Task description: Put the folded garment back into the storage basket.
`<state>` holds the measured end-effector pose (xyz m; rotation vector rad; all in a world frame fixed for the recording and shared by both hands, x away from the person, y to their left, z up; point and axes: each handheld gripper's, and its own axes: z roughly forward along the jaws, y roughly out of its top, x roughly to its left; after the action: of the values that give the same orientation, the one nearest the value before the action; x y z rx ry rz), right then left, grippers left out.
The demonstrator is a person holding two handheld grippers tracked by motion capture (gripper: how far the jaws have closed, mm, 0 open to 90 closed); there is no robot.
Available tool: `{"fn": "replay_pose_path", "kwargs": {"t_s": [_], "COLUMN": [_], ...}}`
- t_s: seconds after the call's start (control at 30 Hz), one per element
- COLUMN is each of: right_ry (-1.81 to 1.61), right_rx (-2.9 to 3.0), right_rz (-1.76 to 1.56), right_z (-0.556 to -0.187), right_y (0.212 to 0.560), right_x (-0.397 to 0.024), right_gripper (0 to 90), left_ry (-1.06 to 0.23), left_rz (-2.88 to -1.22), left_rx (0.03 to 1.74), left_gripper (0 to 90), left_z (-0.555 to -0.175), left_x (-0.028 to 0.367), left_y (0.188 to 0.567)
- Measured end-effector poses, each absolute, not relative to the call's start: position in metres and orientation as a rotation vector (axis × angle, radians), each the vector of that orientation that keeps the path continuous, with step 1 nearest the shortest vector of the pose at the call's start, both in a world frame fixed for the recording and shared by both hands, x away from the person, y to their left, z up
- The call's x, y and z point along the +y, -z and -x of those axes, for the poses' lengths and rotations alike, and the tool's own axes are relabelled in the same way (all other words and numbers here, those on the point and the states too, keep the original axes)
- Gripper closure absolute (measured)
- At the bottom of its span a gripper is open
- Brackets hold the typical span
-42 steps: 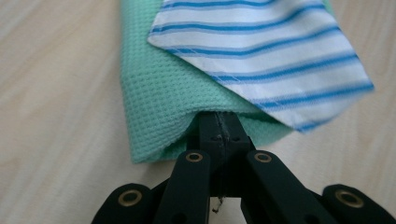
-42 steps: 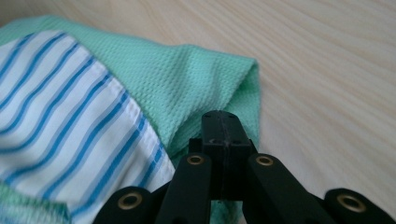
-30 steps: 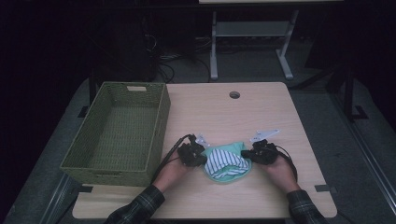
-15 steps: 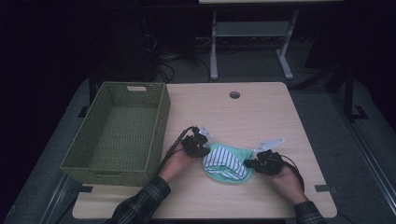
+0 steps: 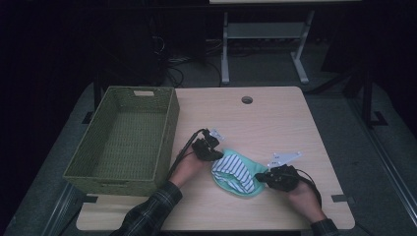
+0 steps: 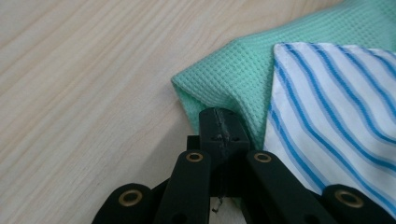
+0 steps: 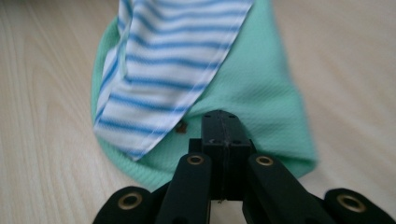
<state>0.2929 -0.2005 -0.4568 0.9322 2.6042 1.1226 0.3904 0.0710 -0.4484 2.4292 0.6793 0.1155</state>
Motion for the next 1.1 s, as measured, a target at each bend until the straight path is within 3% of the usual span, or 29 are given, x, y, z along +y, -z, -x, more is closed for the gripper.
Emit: {"fn": "replay_pose_path", "kwargs": {"t_s": [0.33, 0.73, 1.1], "right_ry": [-1.135, -1.093, -1.109], "right_rx": [2.468, 2.548, 2.619], "right_rz": [-1.009, -1.038, -0.98], "right_z": [-0.323, -0.322, -0.297], "right_y": [0.447, 0.464, 0.464], "right_x": [-0.22, -0.22, -0.203], "right_gripper": [89.7, 89.8, 89.7], "left_ry": [-0.108, -0.111, -0.073], "left_rz": [-2.363, -2.315, -2.356], "left_rx": [0.704, 0.717, 0.651], "left_gripper": [89.0, 58.2, 41.2], "left_z": [-0.387, -0.378, -0.366], "left_x": [0.089, 0.092, 0.091], "left_y": [0.433, 0.42, 0.414]}}
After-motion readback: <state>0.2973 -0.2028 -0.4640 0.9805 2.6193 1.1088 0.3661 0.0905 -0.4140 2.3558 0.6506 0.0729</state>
